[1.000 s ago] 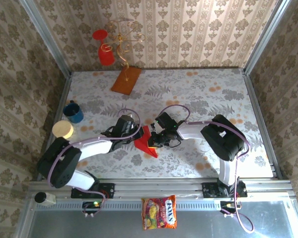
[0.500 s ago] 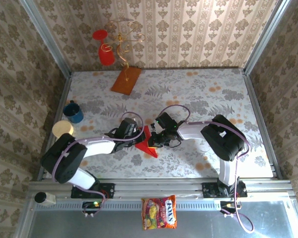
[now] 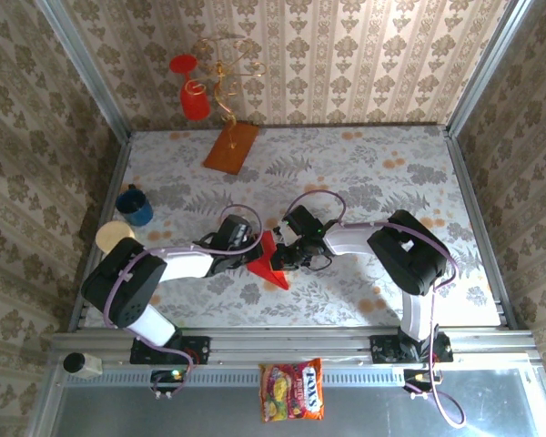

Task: Fold a paper plane with a square sheet of paper (pick it up from the middle)
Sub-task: Fourth fold the wing at the center of the table.

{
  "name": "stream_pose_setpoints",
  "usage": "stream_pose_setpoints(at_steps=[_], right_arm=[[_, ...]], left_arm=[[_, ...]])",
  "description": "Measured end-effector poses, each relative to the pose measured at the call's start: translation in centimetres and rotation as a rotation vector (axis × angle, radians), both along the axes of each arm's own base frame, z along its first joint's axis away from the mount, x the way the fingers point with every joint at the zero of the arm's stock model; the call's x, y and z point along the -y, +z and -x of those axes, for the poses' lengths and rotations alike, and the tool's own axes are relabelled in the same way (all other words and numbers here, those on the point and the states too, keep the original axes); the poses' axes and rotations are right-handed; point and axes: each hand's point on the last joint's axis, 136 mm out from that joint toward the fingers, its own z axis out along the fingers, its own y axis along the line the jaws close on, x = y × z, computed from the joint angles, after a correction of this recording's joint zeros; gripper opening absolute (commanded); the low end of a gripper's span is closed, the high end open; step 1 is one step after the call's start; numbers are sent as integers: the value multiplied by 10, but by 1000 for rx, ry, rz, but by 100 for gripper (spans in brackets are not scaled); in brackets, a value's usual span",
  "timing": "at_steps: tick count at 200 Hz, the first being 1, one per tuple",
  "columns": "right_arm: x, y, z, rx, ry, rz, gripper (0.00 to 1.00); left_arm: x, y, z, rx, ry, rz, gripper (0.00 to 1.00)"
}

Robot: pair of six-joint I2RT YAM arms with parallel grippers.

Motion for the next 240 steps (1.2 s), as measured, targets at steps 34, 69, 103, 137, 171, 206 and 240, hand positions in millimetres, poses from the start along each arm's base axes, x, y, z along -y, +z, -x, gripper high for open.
stream_pose_setpoints(at_steps=[34,69,103,137,171,206,240], right_arm=[[0,-1,1,-2,7,-3,0],[0,-1,1,-3,8,-3,0],[-1,-2,0,2,8,-7,0],[-3,-2,-3,14,7,-16,0],[-4,-2,-4,19,6,-20,0],[-4,-2,-4,19,5,-20,0],[-4,-2,-4,19,5,-20,0]], left_arm=[[-10,0,-12,5,24,-24,0],[-13,-1,-19,-10,15,-28,0],[-14,-2,-24,-19,-3,-13,0],[-15,-2,-29,-25,-20,3,0],[-16,-2,-30,-28,-37,18,0],[-16,-1,-31,-22,-45,14,0],[-23,-1,-39,-4,-25,-13,0]])
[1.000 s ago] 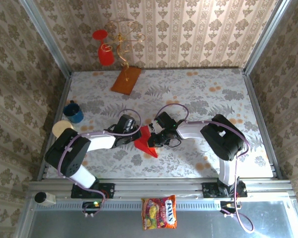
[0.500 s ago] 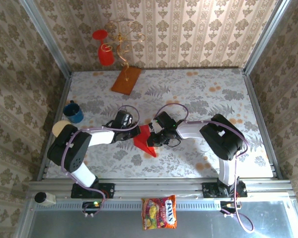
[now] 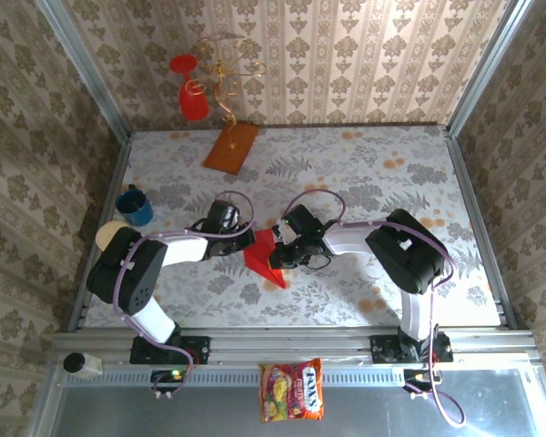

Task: Fold a paper plane with a square sheet of paper (pick it up from the middle)
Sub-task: Fourth fold the wing at the center of the table.

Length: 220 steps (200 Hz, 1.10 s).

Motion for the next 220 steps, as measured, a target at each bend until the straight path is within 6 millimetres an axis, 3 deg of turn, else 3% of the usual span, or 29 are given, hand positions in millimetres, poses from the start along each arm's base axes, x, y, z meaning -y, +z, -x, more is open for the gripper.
stream_pose_setpoints(at_steps=[68,104,129,151,179,193,220], right_arm=[[0,0,0,3,0,-3,0],[0,0,0,3,0,-4,0],[-1,0,0,3,0,-4,0],[-1,0,0,3,0,-5,0],[-1,0,0,3,1,-5,0],[-1,1,0,3,1,-5,0],[-1,1,0,4,1,-5,0]], left_arm=[[-20,0,-24,22,42,-30,0],[-55,1,-48,53,134,-73,0],[-66,5,-48,60,163,-108,0],[-50,22,-36,96,124,-98,0],[2,44,-7,145,4,-39,0],[19,40,9,132,-39,-20,0],[26,22,25,83,-53,-25,0]])
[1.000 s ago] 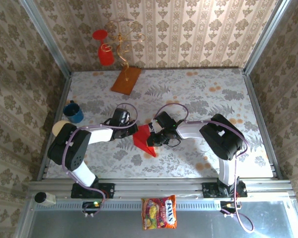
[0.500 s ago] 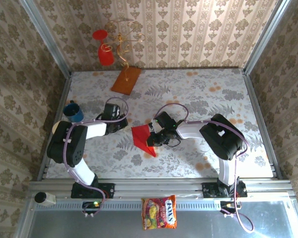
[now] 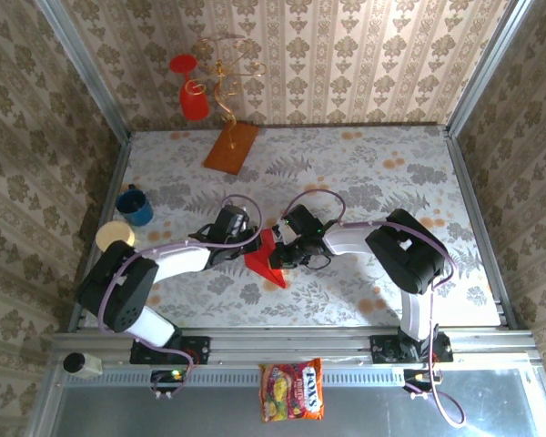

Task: Fold a paper plane with a square sheet of paper (pick it up from the middle)
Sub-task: Fourth fold the wing at the center of the table.

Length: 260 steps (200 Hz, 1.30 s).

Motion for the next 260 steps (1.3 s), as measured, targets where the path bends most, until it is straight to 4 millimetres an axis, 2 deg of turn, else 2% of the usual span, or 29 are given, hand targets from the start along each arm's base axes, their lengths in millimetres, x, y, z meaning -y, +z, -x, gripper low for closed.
stream_pose_setpoints(at_steps=[30,83,125,260], right_arm=[[-1,2,-1,8,0,4,0],[1,5,3,79,34,23,0],[7,6,15,102,61,38,0],[3,4,46,160,138,56,0]], left_arm=[[0,-23,4,-51,12,-17,0],[8,-24,-3,-59,35,26,0],[7,-24,-3,-74,55,33,0],[6,-25,-3,-81,78,37,0]])
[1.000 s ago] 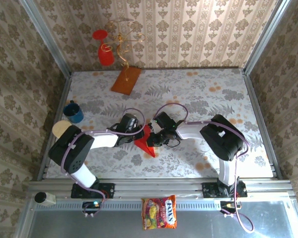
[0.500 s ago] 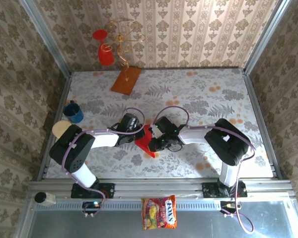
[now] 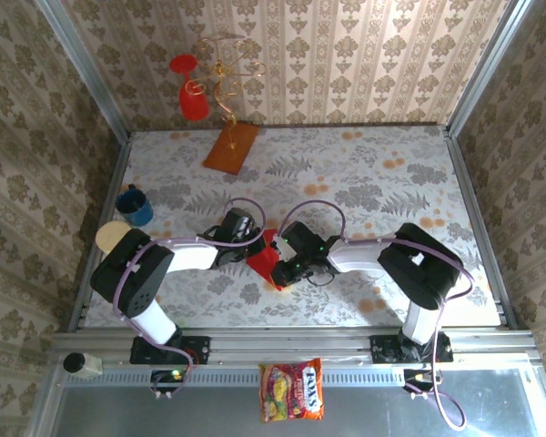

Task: Fold a paper plane with a square sheet of paper (pick it up from the middle)
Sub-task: Fourth fold the wing at the center of the table.

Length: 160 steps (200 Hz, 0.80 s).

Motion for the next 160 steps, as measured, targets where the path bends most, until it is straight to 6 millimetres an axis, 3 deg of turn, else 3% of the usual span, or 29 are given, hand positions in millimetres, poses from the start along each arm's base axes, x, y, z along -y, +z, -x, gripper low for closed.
stream_pose_setpoints(at_steps=[160], right_arm=[[8,-2,20,61,-19,-70,0]], left_arm=[[0,-1,0,-6,9,3,0]])
